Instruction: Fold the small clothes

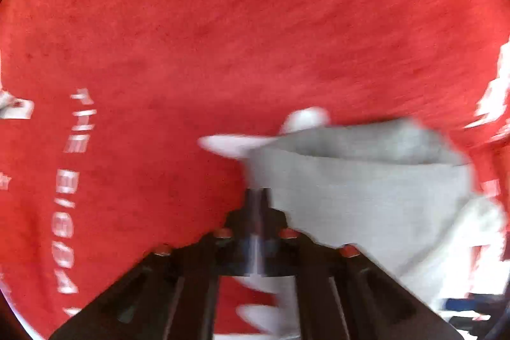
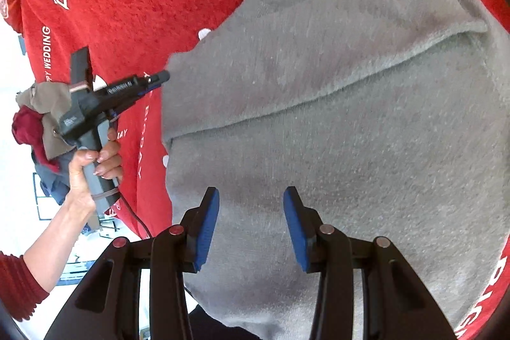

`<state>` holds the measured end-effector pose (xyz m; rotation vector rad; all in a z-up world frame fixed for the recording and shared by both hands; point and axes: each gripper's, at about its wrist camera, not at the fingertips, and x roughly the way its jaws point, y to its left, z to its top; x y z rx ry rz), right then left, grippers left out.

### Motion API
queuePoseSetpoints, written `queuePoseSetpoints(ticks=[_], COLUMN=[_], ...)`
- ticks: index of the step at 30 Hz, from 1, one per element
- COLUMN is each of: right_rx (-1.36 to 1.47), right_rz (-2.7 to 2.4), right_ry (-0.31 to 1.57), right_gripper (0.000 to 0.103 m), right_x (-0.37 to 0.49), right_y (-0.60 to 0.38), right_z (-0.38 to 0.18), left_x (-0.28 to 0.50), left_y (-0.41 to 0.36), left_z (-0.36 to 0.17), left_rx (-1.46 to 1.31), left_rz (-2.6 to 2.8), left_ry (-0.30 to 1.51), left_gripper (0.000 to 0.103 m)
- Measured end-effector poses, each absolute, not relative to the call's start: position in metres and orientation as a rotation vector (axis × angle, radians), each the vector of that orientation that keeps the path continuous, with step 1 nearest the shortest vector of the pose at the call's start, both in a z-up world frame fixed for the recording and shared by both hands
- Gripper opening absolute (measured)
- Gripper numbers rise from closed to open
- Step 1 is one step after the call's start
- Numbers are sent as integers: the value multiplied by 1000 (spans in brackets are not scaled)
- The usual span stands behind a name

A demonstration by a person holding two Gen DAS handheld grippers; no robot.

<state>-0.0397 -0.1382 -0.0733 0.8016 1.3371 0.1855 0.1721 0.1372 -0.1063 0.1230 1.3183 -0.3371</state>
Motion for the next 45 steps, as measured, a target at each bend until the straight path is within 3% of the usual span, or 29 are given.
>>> queuePoseSetpoints(ticks=[3, 16, 17, 18, 20, 31, 32, 33, 34, 42, 45], right_rx=[791, 798, 804, 813, 826, 1060, 1102, 1140, 1154, 1033, 950], right_rz=[175, 124, 119, 113, 99, -193, -216, -224, -219, -210, -261], right_ry=[1356, 1348, 1344, 1339, 1329, 1150, 1145, 1133, 1126, 1203, 1231], right_gripper=[46, 52, 53, 53, 54, 57, 44, 23, 8, 7, 14], right_x=[-34, -47, -50, -52, -56, -23, -19, -18, -17, -43, -51], right_y=[-136, -155, -157, -160, -166, -279, -287, -293, -297, -296, -297], right_z=[-79, -69, -68, -67, -66, -104, -110, -114, -113, -114, -99], left_x=[180, 108, 100, 94, 84, 52, 52, 51, 49, 28, 24], left_y=[156, 126, 123, 124, 111, 53, 49, 47, 42, 3, -3], left_z=[-126, -81, -80, -79, -76, -76, -77, -77, -74, -95, -98], left_rx=[148, 221, 221, 213, 195, 243, 245, 243, 237, 297, 273], left_rz=[-230, -204, -206, -209, -218, -236, -231, -239, -253, -299, -312], left_ry=[1355, 1342, 1349, 1360, 1361, 1354, 1358, 1360, 1355, 1354, 1366], left_gripper=[0, 1, 12, 51, 96, 96, 96, 96, 96, 96, 96])
